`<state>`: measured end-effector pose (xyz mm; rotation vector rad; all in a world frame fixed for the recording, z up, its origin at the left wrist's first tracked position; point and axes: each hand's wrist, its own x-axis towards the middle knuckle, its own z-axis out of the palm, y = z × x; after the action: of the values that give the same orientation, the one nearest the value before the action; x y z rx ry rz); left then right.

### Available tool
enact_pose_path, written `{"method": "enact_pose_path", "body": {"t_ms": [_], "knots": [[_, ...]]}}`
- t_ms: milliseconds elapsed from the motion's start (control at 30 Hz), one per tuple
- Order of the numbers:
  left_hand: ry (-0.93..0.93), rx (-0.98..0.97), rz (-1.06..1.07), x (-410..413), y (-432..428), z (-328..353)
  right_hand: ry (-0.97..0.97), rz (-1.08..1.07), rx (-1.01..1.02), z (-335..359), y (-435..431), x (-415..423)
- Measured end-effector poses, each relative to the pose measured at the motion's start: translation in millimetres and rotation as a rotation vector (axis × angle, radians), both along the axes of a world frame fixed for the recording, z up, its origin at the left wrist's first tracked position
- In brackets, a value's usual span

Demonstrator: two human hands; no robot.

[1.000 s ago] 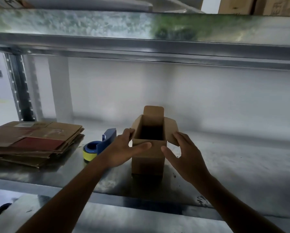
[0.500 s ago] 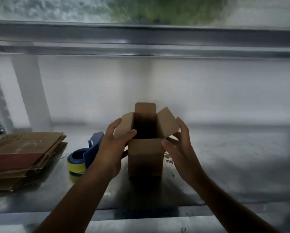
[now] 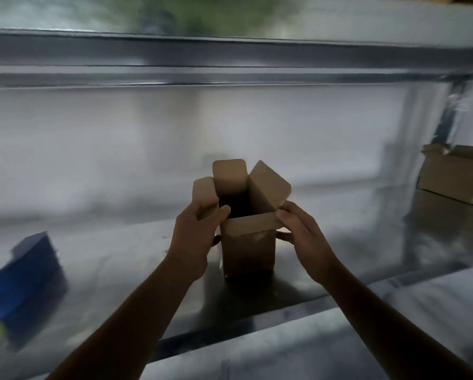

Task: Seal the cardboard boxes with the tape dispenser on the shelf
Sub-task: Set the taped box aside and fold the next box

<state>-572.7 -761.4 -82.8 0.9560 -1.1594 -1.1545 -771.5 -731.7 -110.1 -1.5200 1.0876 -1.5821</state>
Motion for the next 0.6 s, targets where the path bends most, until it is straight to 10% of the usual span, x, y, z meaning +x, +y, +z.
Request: {"method": "enact_pose_path", "body": {"t_ms": [600], "knots": [[-0.029, 0.004, -0.181, -368, -25, 20, 0.495, -0.607, 0.069, 13, 64, -417]]}}
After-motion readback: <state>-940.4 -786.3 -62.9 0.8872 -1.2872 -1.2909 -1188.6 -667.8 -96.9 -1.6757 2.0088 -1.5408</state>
